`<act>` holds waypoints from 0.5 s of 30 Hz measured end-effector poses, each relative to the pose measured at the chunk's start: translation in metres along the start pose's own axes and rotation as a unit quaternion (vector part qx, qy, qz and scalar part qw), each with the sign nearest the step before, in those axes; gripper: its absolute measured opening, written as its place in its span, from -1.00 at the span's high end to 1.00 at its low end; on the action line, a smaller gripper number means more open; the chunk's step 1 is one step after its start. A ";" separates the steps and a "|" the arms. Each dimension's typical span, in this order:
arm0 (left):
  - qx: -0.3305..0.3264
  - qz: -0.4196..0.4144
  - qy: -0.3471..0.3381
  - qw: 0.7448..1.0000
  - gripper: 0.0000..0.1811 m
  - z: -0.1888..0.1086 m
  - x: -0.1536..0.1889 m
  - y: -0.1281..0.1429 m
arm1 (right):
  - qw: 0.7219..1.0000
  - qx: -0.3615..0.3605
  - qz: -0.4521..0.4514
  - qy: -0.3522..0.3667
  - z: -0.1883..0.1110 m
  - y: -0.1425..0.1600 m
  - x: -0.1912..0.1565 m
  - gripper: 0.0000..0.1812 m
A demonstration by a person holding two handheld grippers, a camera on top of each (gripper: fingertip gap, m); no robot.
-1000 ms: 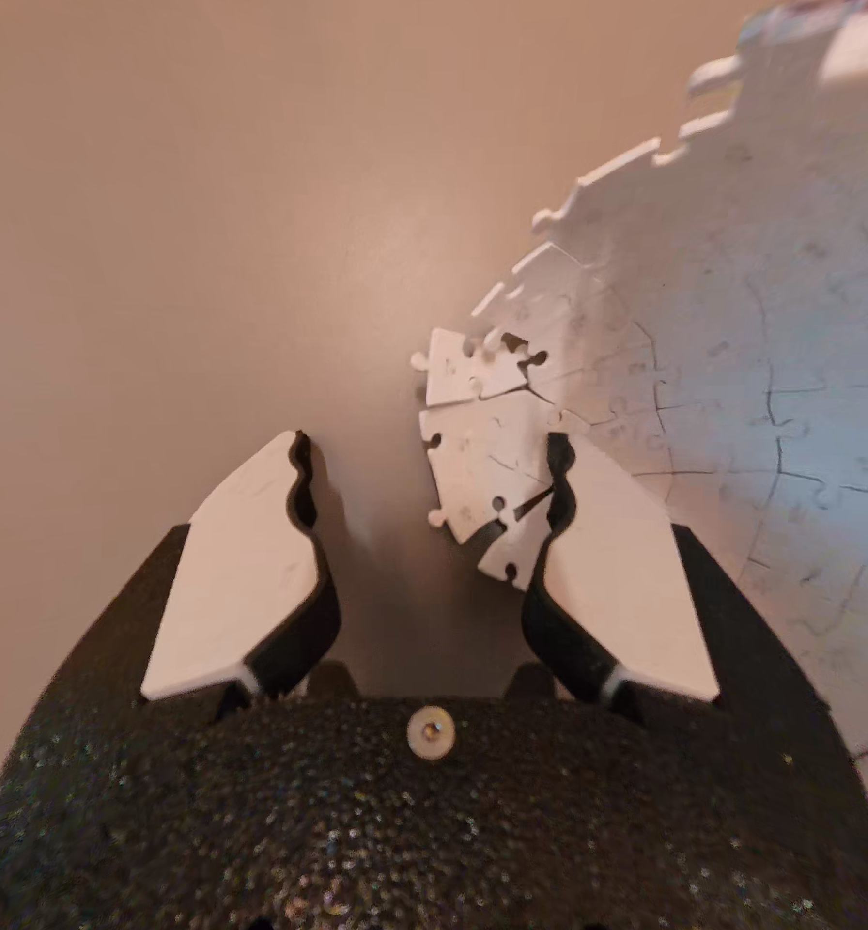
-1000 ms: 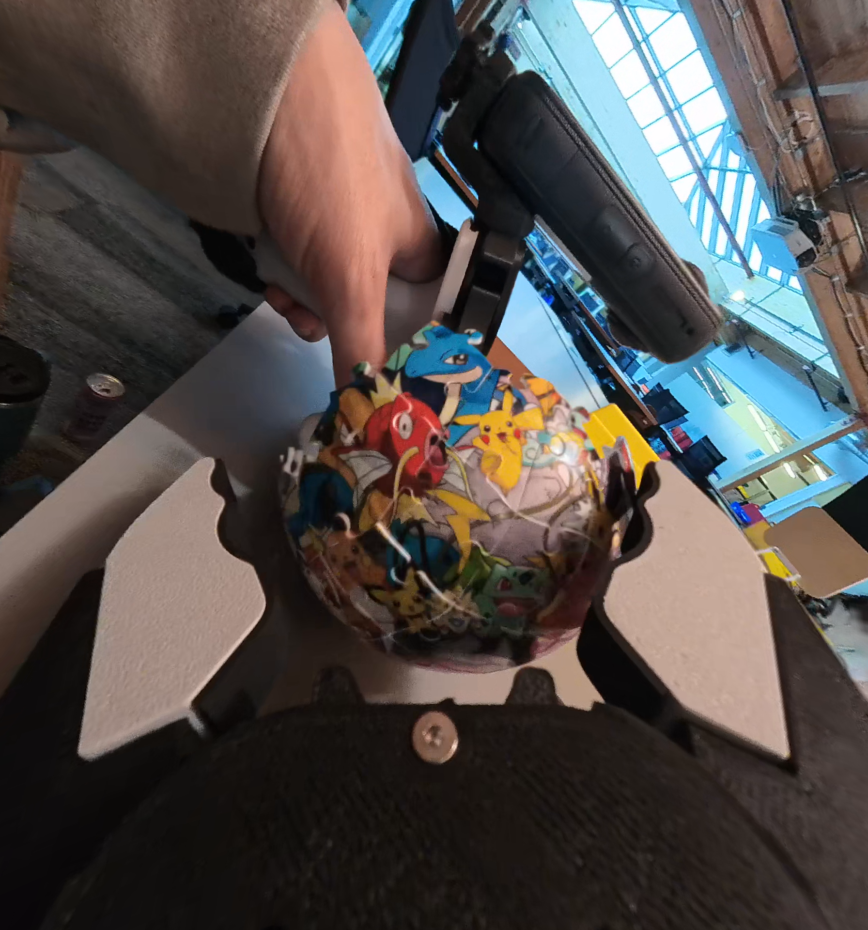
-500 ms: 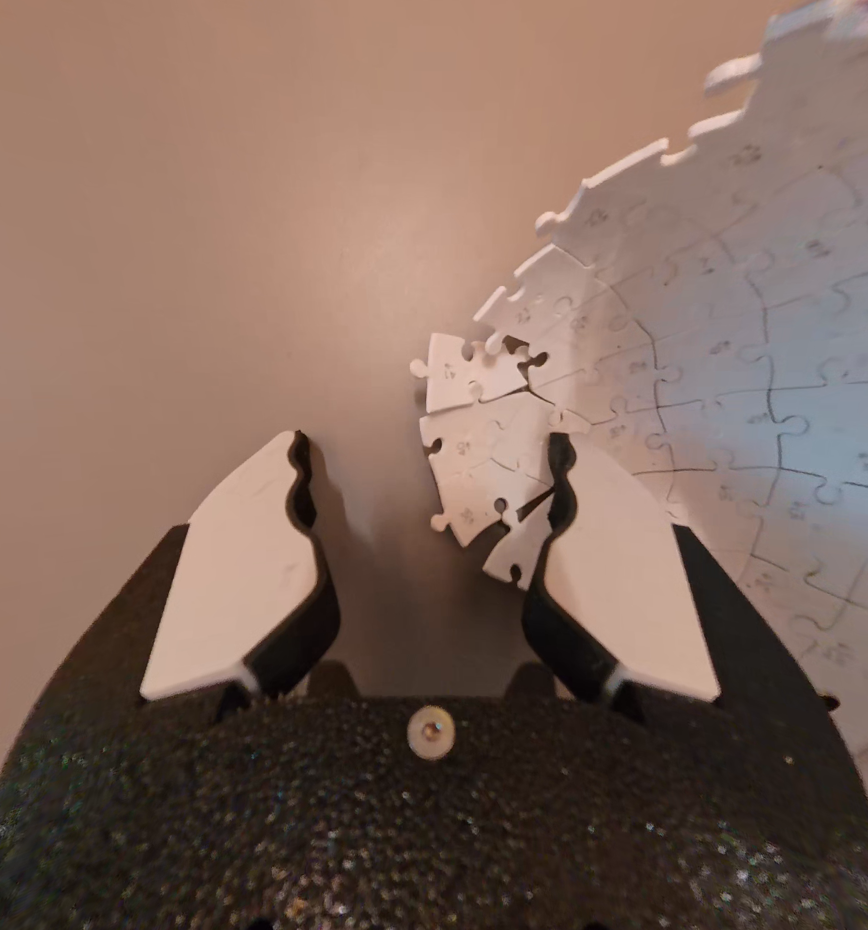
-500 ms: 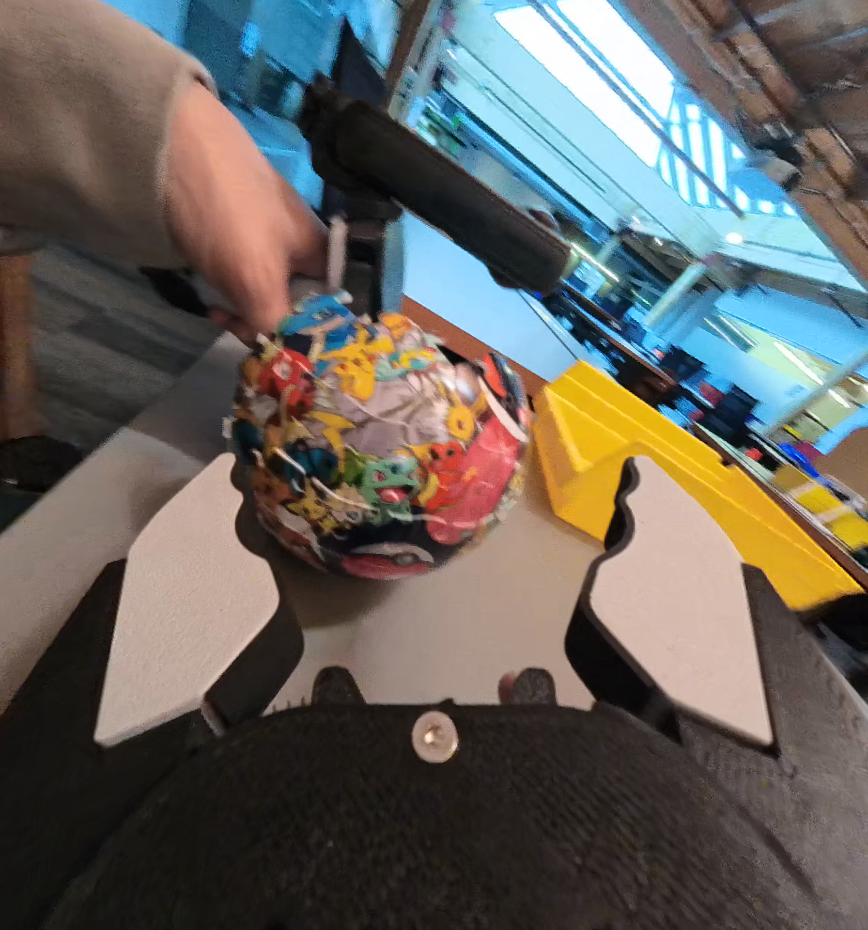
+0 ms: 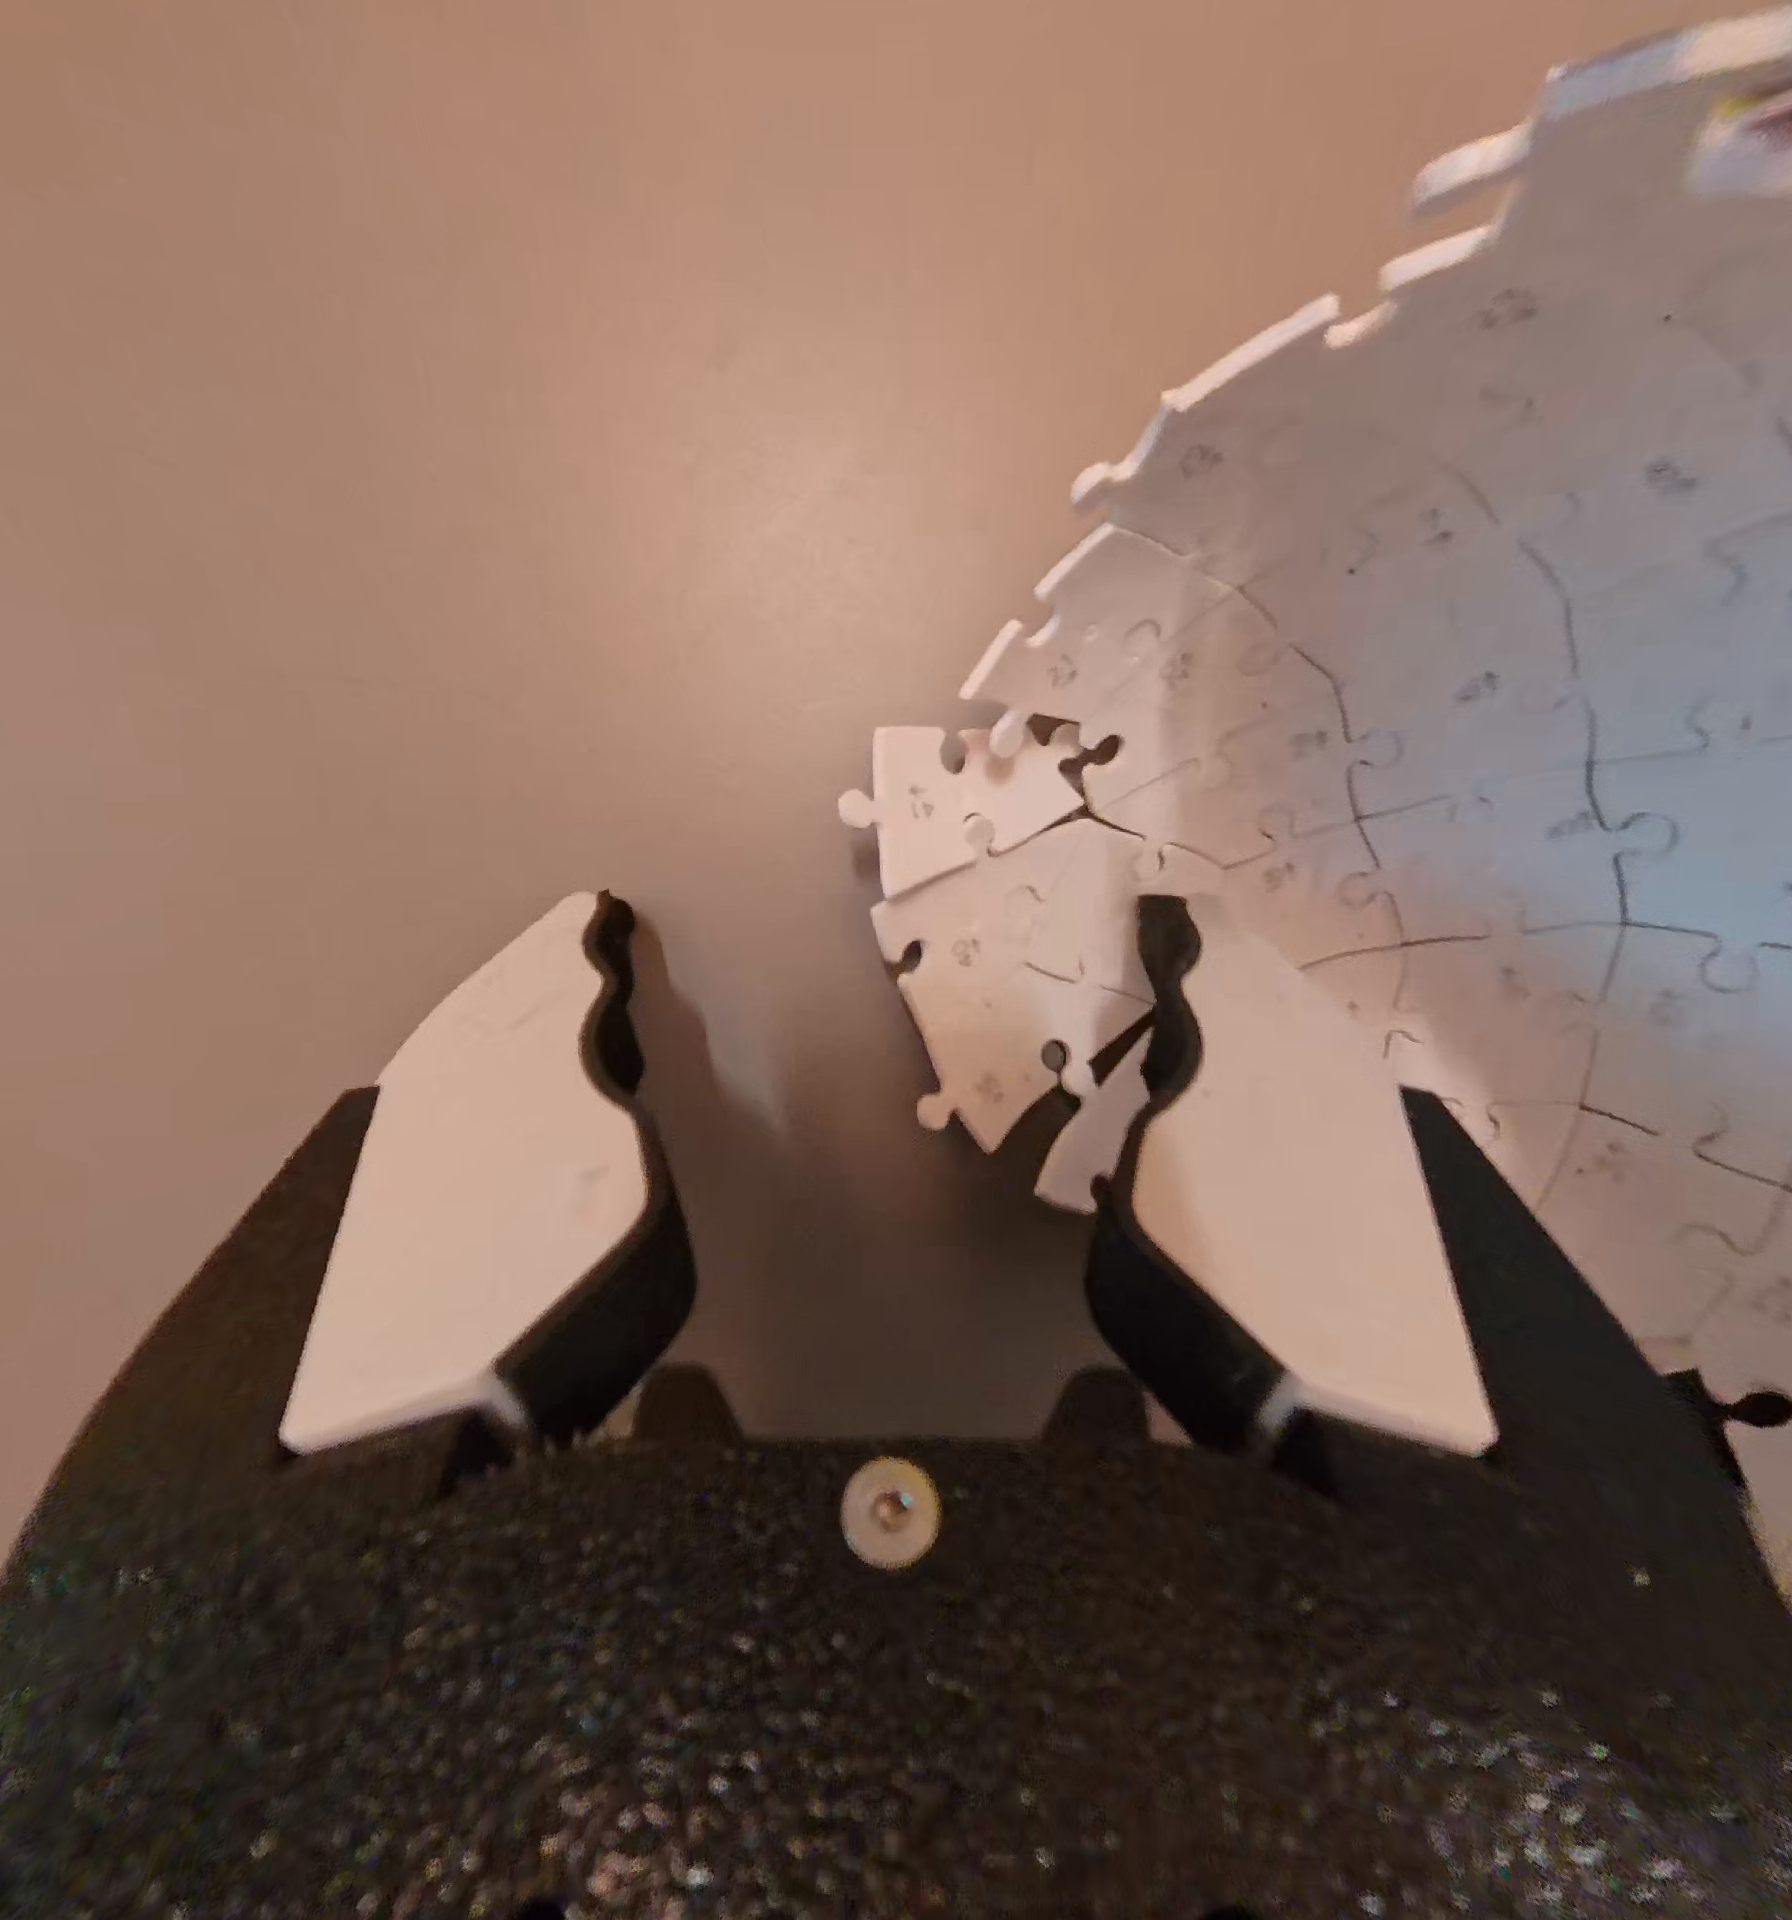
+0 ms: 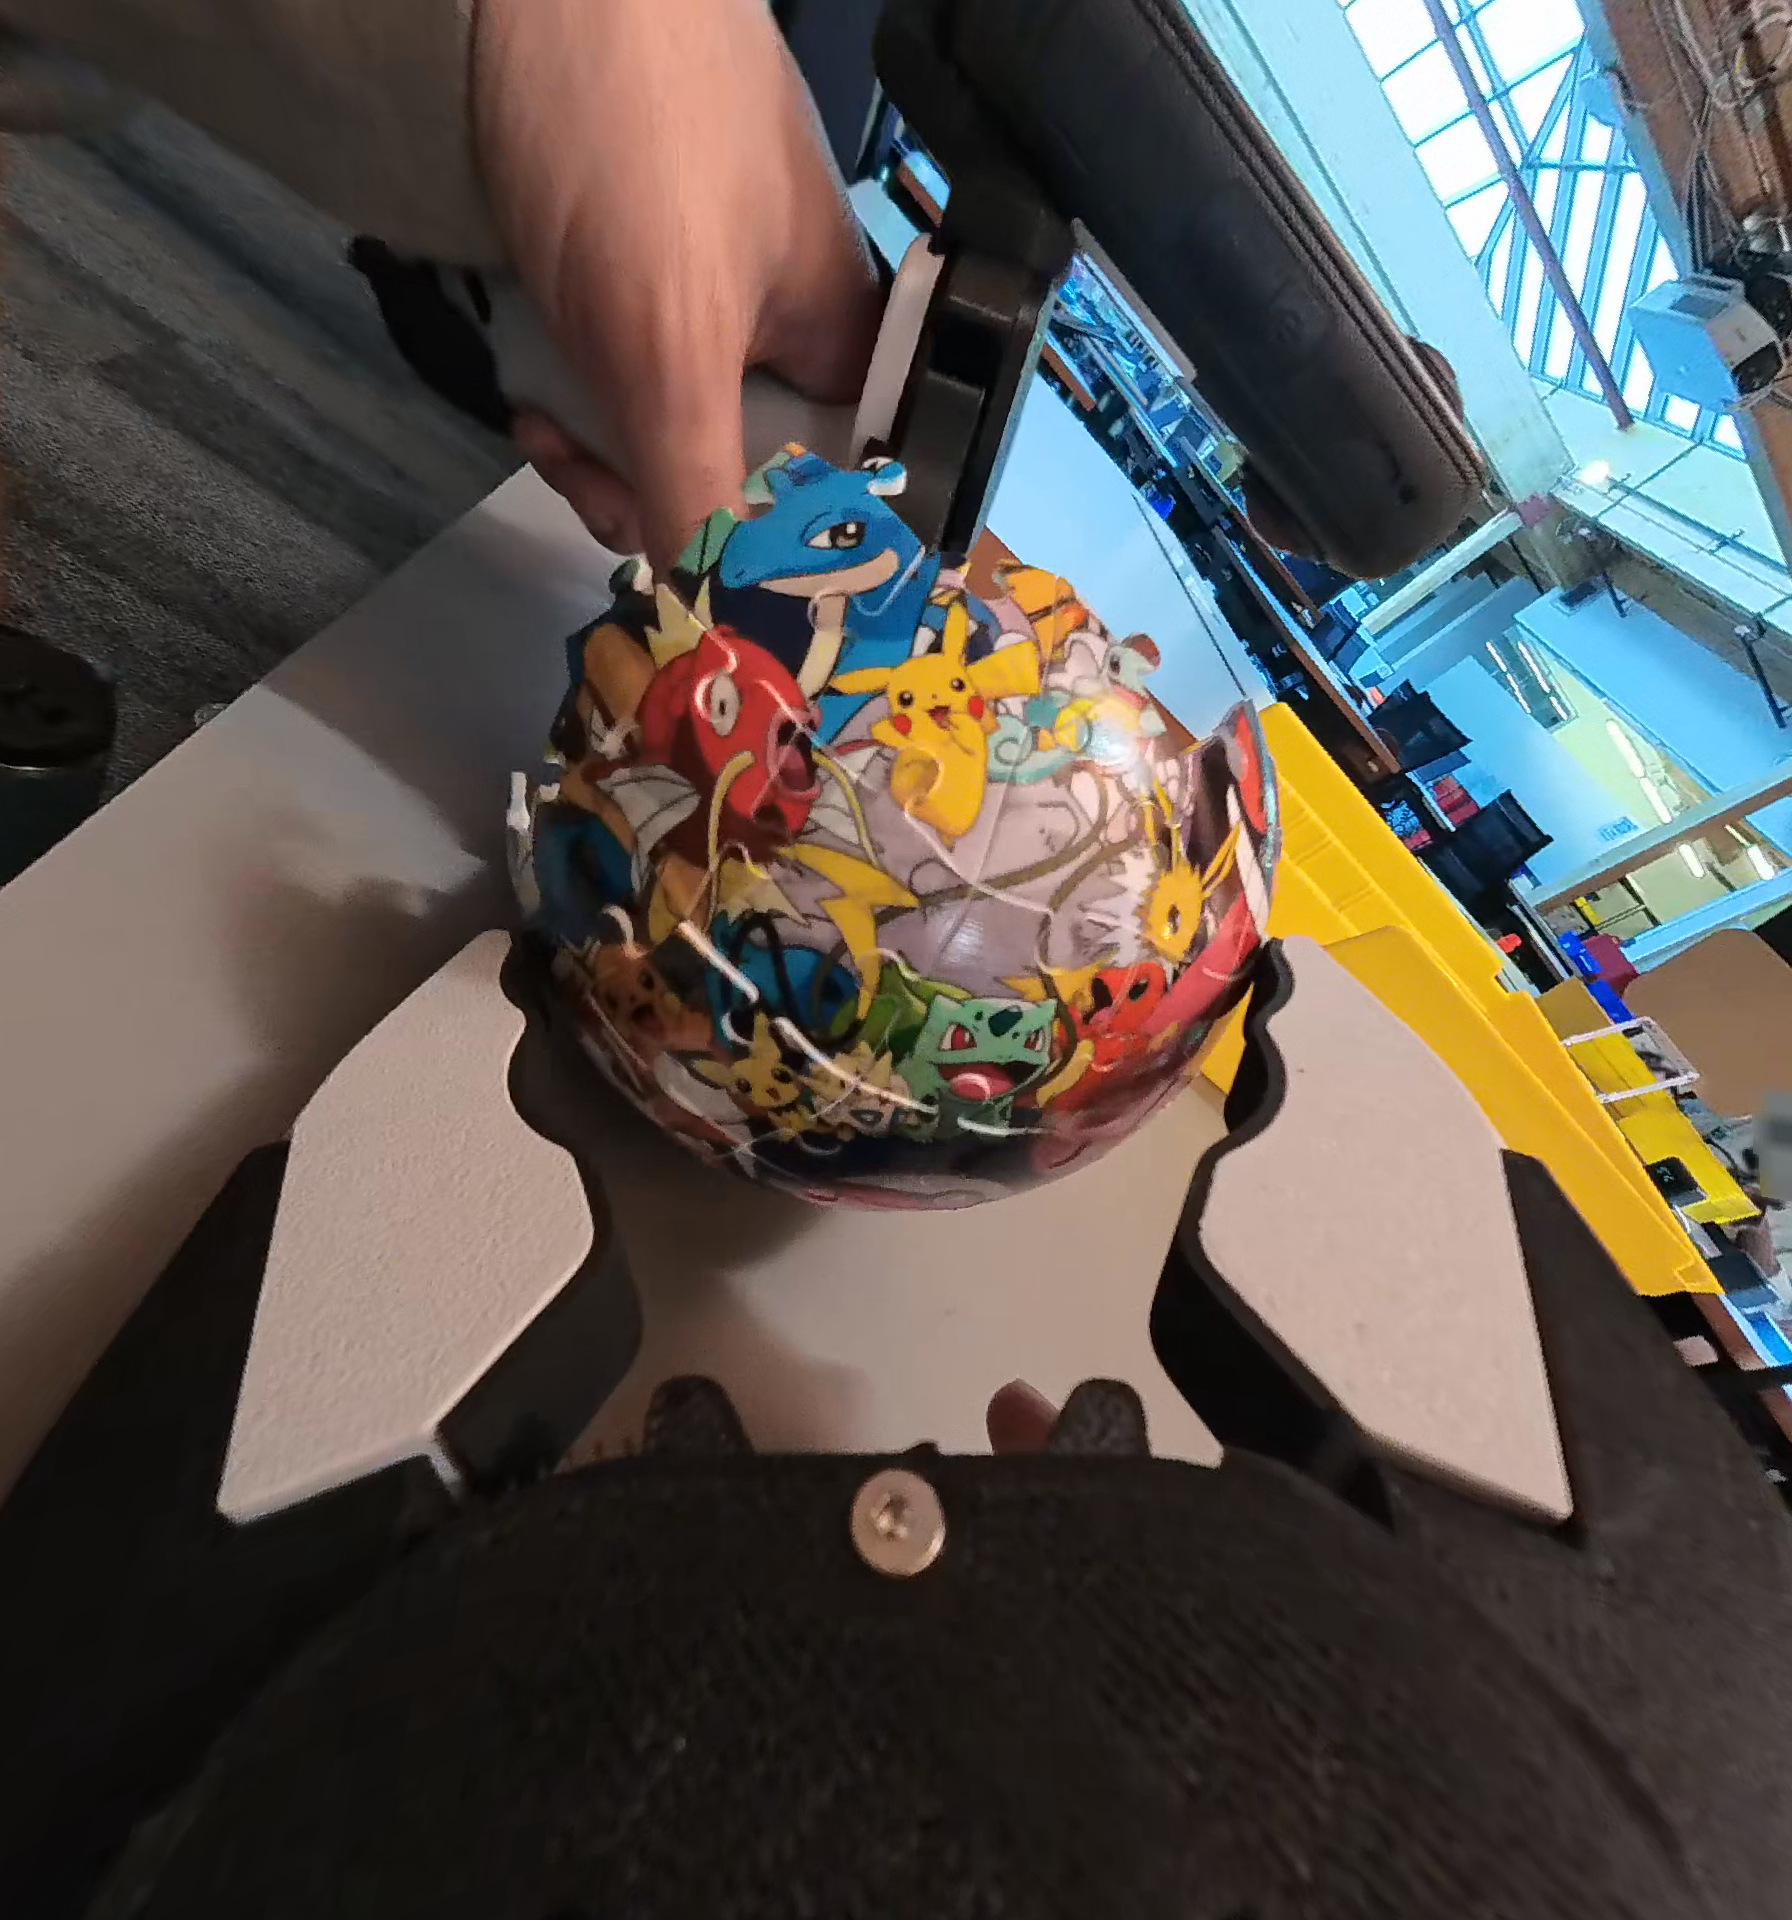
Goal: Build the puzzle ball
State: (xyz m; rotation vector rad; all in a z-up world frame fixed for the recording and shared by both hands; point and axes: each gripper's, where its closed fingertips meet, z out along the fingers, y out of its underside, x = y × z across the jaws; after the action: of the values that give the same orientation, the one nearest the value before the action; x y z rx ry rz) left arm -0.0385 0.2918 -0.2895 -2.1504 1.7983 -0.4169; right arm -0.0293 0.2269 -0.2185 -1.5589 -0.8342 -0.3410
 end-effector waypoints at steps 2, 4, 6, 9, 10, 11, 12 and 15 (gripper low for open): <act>0.005 0.006 0.003 1.000 -0.06 0.000 0.000 -0.001 | 1.000 -0.002 -0.001 0.003 0.000 -0.001 0.000 -0.40; 0.005 0.013 0.006 1.000 -0.05 0.000 -0.001 0.000 | 1.000 -0.004 -0.005 0.004 0.001 -0.001 -0.001 -0.40; 0.004 0.025 0.010 1.000 -0.05 0.000 -0.001 0.001 | 1.000 -0.005 -0.006 0.004 0.001 -0.002 -0.001 -0.39; 0.011 0.015 0.026 0.999 0.03 -0.003 -0.004 0.000 | 1.000 -0.008 -0.007 0.004 0.001 0.000 -0.002 -0.39; 0.019 0.005 0.036 0.999 0.03 -0.005 -0.005 -0.001 | 1.000 -0.011 -0.008 0.004 0.001 0.000 -0.002 -0.39; 0.029 -0.007 0.044 0.999 0.03 -0.007 -0.007 -0.003 | 1.000 -0.012 -0.008 0.004 0.001 0.001 -0.002 -0.39; 0.039 -0.019 0.050 0.998 0.03 -0.010 -0.010 -0.004 | 1.000 -0.012 -0.009 0.005 0.001 0.001 -0.002 -0.39; 0.058 -0.053 0.075 0.994 0.06 -0.019 -0.016 -0.003 | 1.000 -0.014 -0.013 0.010 0.000 0.001 -0.002 -0.39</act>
State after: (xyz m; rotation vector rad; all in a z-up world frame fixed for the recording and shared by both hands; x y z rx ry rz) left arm -0.0464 0.3074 -0.2715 -2.1918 1.6946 -0.7088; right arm -0.0307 0.2264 -0.2205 -1.5695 -0.8383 -0.3888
